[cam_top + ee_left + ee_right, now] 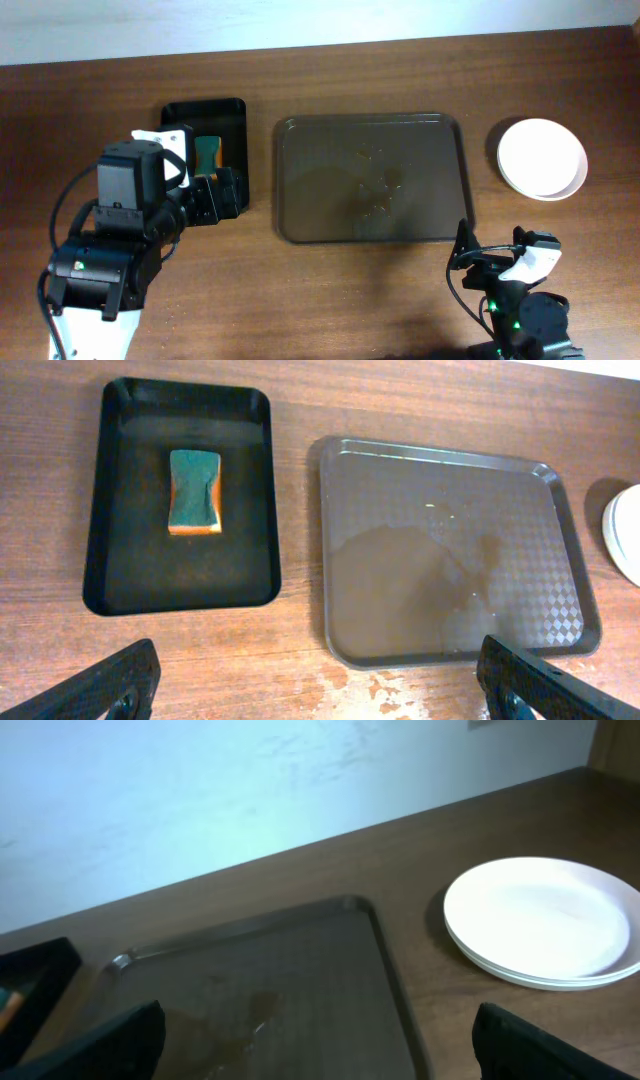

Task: Clean dirty plates on tray and stack at the side

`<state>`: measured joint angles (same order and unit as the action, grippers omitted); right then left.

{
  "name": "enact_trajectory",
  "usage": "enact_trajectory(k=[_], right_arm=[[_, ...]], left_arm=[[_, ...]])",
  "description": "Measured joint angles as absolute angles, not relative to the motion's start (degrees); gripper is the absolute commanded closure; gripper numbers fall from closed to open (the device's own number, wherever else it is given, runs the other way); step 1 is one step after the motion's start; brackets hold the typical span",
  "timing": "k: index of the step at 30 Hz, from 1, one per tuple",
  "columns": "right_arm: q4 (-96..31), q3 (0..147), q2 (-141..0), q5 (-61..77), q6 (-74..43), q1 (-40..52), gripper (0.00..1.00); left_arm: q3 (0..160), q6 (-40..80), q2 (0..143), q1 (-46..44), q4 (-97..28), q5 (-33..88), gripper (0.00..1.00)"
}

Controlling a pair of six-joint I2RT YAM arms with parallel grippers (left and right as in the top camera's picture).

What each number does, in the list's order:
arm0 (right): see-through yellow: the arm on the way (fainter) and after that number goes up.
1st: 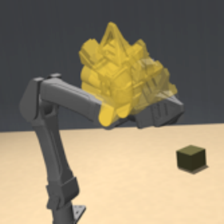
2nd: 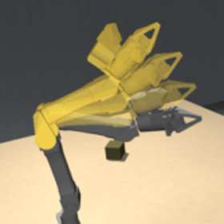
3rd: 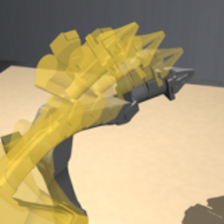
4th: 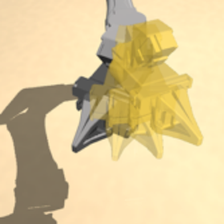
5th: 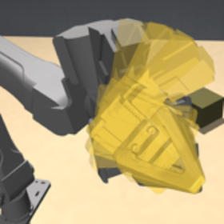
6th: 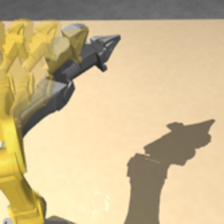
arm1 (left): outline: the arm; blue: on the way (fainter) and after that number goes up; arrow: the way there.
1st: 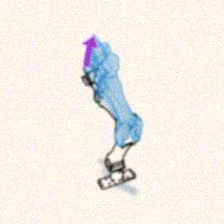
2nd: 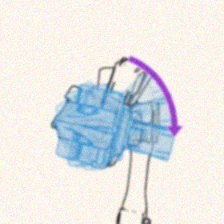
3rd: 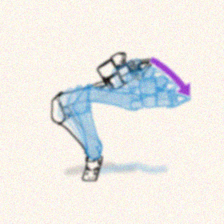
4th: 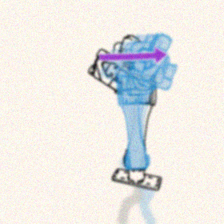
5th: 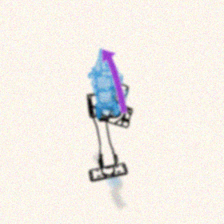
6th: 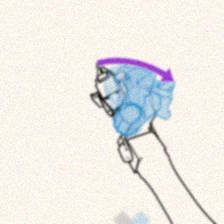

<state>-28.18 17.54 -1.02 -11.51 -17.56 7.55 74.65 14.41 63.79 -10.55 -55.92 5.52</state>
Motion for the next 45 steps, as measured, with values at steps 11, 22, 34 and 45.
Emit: enact_trajectory(k=[11,22,34,45], right_arm=[[-3.3,2.8,-0.8,-11.0,-17.5,0.7,0.02],[-3.3,0.8,-0.8,-11.0,-13.4,-2.2,0.02],[-3.8,0.8,-0.8,-6.4,-4.0,-2.2,0.02],[-3.8,0.8,-0.8,-6.3,-3.8,-2.2,0.02]], left_arm=[[74.7,14.4,63.8,-10.5,-55.9,5.5,0.00],[74.7,14.4,63.8,-10.5,-55.9,5.5,0.00],[74.7,14.4,63.8,-10.5,-55.9,5.5,0.00],[74.7,14.4,63.8,-10.5,-56.7,5.5,0.00]])
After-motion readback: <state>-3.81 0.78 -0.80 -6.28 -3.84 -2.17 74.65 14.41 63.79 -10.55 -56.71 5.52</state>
